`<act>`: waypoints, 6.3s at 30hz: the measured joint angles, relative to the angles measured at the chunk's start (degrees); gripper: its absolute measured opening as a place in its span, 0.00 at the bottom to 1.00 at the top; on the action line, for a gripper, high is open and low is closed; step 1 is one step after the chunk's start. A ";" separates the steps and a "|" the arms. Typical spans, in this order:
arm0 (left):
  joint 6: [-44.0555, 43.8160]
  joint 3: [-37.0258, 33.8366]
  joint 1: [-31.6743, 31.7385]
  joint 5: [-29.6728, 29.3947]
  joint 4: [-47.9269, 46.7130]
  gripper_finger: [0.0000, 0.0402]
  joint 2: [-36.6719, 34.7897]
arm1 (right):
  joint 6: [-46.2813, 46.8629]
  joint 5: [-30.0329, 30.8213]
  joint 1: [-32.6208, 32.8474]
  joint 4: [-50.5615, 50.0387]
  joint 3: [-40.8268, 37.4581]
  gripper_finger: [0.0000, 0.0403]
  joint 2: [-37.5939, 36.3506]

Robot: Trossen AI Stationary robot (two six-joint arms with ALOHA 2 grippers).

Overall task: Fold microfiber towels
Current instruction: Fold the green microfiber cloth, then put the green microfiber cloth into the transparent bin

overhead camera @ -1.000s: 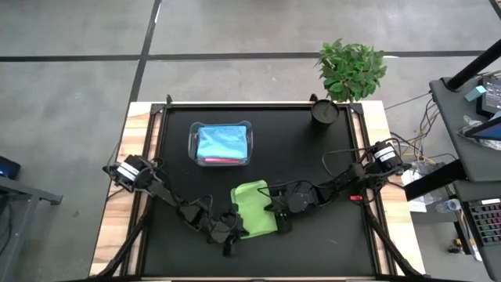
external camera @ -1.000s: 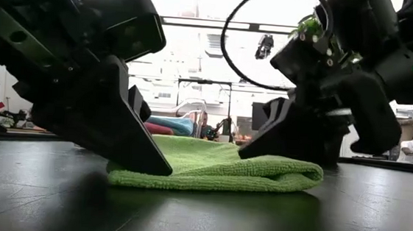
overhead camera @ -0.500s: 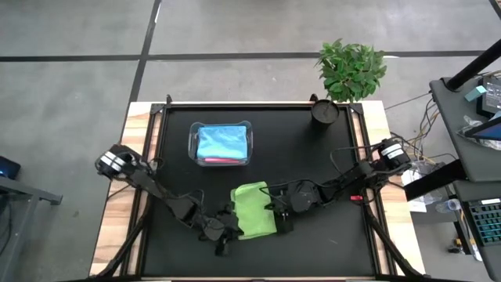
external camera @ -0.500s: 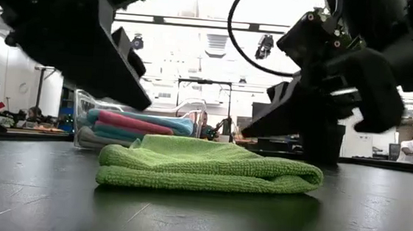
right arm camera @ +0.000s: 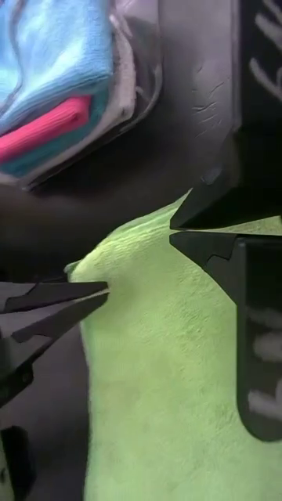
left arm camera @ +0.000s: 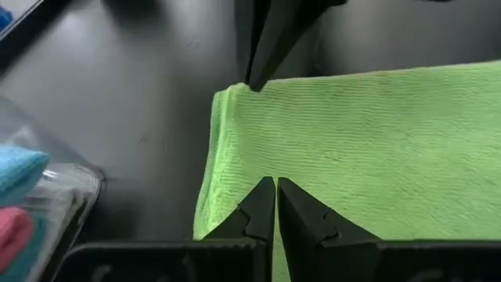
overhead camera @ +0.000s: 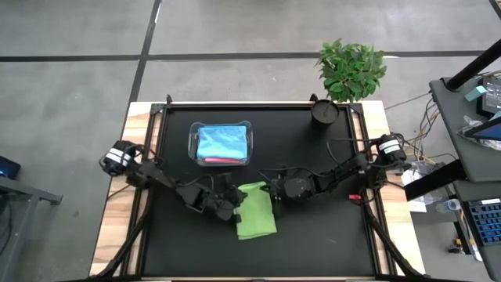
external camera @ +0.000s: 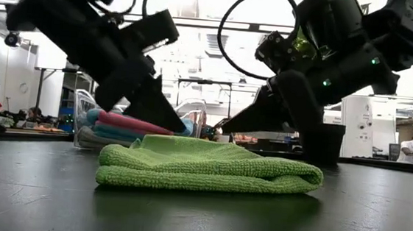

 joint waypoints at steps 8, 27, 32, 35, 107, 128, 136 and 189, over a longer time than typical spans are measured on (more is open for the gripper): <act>-2.96 -2.11 1.60 0.19 0.26 0.01 0.38 | 1.28 0.23 -0.31 0.59 -0.68 0.02 0.87; -9.88 -1.74 1.65 2.81 -8.85 0.01 -0.65 | 2.51 2.19 -0.29 2.47 -0.67 0.02 5.70; -8.67 -1.72 1.63 5.81 -9.50 0.01 -4.97 | 2.49 2.19 -0.17 2.55 -0.71 0.02 4.79; -9.16 -1.77 1.62 6.25 -11.60 0.01 -7.26 | 1.80 2.26 0.09 2.35 -0.76 0.02 3.93; -11.21 11.73 -11.14 18.81 -9.78 0.02 7.09 | 38.49 -12.90 3.27 -36.02 0.34 0.52 -16.52; 9.15 17.38 -4.45 19.42 -14.21 0.03 -0.88 | 33.74 -10.72 9.86 -35.46 0.38 0.52 -17.27; 9.34 16.25 -4.57 14.34 -14.75 0.03 -9.17 | 32.31 -3.40 12.97 -25.76 2.81 0.23 -10.51; -32.50 4.97 6.79 22.41 -17.02 0.23 -14.66 | 57.03 -0.47 18.03 -71.30 11.21 0.19 -26.17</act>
